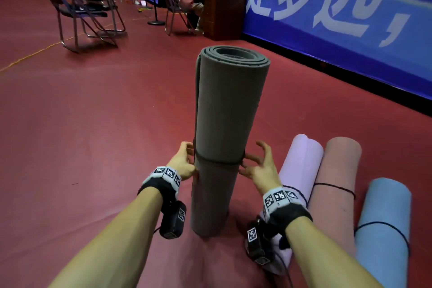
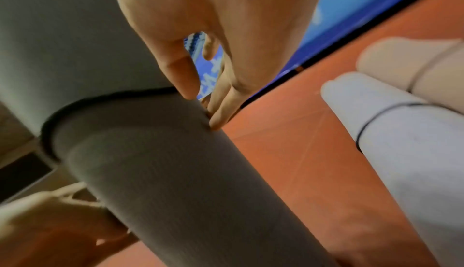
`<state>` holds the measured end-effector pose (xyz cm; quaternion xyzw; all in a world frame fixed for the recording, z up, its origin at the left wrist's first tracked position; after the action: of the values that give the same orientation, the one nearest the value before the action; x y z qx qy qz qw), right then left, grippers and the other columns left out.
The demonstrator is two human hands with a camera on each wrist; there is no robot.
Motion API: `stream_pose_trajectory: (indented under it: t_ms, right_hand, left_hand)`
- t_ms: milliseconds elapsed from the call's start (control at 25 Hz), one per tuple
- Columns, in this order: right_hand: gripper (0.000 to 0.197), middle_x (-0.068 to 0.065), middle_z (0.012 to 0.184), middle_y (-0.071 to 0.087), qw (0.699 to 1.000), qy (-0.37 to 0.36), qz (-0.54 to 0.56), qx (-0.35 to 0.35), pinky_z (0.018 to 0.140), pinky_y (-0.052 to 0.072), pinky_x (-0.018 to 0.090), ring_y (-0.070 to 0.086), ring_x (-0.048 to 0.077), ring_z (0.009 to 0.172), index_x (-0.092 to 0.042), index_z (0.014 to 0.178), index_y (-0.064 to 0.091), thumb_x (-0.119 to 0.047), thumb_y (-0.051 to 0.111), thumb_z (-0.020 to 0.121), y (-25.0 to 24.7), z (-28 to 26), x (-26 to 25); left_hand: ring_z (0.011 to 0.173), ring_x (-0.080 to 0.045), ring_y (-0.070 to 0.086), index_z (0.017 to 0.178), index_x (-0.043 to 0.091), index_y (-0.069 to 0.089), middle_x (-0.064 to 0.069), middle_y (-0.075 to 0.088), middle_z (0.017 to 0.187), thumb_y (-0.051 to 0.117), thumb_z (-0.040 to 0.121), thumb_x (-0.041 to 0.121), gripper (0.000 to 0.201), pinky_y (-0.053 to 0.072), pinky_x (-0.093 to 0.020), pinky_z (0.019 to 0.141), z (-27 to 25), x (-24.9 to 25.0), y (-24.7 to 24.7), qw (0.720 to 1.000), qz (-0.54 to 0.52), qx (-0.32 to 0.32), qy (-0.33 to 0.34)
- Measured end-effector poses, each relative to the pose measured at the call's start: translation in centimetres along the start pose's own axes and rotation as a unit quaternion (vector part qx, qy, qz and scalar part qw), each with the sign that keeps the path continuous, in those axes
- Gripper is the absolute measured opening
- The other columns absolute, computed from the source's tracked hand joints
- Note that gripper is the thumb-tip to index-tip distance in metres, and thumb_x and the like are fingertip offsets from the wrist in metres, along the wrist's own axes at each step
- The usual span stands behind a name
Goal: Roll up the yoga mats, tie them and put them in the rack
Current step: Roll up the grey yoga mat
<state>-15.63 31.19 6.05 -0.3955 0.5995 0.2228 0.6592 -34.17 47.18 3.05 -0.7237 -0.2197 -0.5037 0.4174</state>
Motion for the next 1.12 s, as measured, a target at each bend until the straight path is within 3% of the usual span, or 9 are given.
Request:
stream_pose_trajectory:
  t_ms: [80,240,360,480,560,680,760,1000,1120]
  right_hand:
    - [0.082,0.011,0.121,0.059,0.999,0.032,-0.021,-0.009,0.078,0.057,0.036,0.068,0.021,0.093,-0.031,0.136,0.038,0.021,0.058,0.075,0.2,0.3,2.0]
    - [0.093,0.000,0.125,0.052,0.970,0.069,-0.158,-0.169,0.087,0.044,0.020,0.054,0.021,0.121,-0.021,0.148,0.023,-0.006,0.081,0.077,3.9,-0.4,6.1]
    - [0.090,-0.003,0.122,0.056,0.987,0.056,-0.053,-0.140,0.084,0.043,0.012,0.056,0.016,0.119,-0.021,0.147,0.024,-0.011,0.082,0.079,3.5,0.5,8.1]
    - [0.089,-0.012,0.127,0.059,0.993,0.070,0.022,-0.088,0.096,0.048,0.029,0.060,0.011,0.116,-0.035,0.145,0.031,-0.041,0.085,0.074,1.5,1.4,9.3]
    - [0.092,-0.014,0.129,0.062,0.991,0.084,0.061,-0.081,0.085,0.053,0.033,0.064,0.011,0.113,-0.044,0.141,0.034,-0.055,0.083,0.065,0.8,1.6,10.6]
    - [0.097,-0.001,0.134,0.062,0.978,0.119,0.134,-0.109,0.092,0.055,0.045,0.064,0.022,0.118,-0.040,0.145,0.030,-0.037,0.086,0.065,0.1,1.5,14.3]
    - [0.097,0.005,0.137,0.059,0.968,0.143,0.168,-0.122,0.102,0.050,0.051,0.061,0.026,0.122,-0.032,0.147,0.028,-0.024,0.085,0.069,-0.1,0.9,17.1]
    - [0.076,0.008,0.137,0.057,0.966,0.241,0.018,-0.092,0.105,0.047,0.045,0.061,0.025,0.118,-0.015,0.119,0.038,-0.052,0.081,0.068,0.0,0.4,23.2]
    - [0.071,0.004,0.133,0.056,0.954,0.233,-0.145,-0.118,0.096,0.044,0.028,0.057,0.026,0.119,-0.008,0.131,0.043,-0.054,0.069,0.084,1.0,1.3,22.1]
  left_hand:
    - [0.104,-0.031,0.057,0.137,0.020,0.026,-0.008,0.053,0.121,0.072,0.059,0.011,0.092,0.053,-0.051,0.089,0.2,-0.9,2.0,0.994,0.073,-0.079,-0.008]
    - [0.121,-0.020,0.053,0.145,0.020,0.017,-0.001,0.051,0.131,0.093,0.039,0.017,0.131,0.050,-0.035,0.095,0.0,-3.3,5.0,0.989,0.048,-0.139,-0.018]
    - [0.116,-0.014,0.061,0.133,0.025,0.039,0.005,0.064,0.122,0.098,0.028,0.033,0.121,0.050,-0.039,0.100,1.1,-2.9,5.3,0.994,-0.002,-0.105,-0.020]
    - [0.109,-0.010,0.063,0.129,0.024,0.046,0.008,0.064,0.119,0.091,0.035,0.053,0.108,0.050,-0.035,0.099,1.7,-1.1,6.6,0.995,-0.026,-0.091,-0.012]
    - [0.110,-0.014,0.063,0.134,0.023,0.042,0.004,0.063,0.124,0.087,0.048,0.055,0.102,0.052,-0.038,0.094,1.9,-0.9,9.0,0.990,-0.048,-0.128,-0.031]
    - [0.109,-0.019,0.064,0.139,0.035,0.033,0.002,0.062,0.126,0.090,0.061,0.043,0.097,0.056,-0.039,0.075,2.2,-2.9,13.0,0.973,-0.016,-0.218,-0.078]
    - [0.109,-0.021,0.064,0.143,0.034,0.031,0.000,0.061,0.130,0.086,0.063,0.051,0.098,0.056,-0.043,0.083,2.8,-5.2,14.8,0.967,0.013,-0.230,-0.108]
    - [0.127,-0.027,0.050,0.156,0.037,0.006,0.002,0.043,0.148,0.059,0.085,0.066,0.093,0.046,-0.042,0.095,3.9,-11.0,18.4,0.942,0.060,-0.251,-0.212]
    - [0.122,-0.032,0.052,0.155,0.036,0.015,-0.001,0.046,0.143,0.053,0.092,0.060,0.077,0.048,-0.049,0.091,4.7,-12.1,17.5,0.940,0.097,-0.234,-0.226]
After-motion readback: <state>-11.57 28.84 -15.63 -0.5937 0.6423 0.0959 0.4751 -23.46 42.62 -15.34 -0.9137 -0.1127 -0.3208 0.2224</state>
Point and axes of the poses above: each hand's wrist, its own z-axis towards the middle knuckle, its own y-axis out of the palm, x = y × z, the point moved 7 cm from there along z, towards the middle knuckle
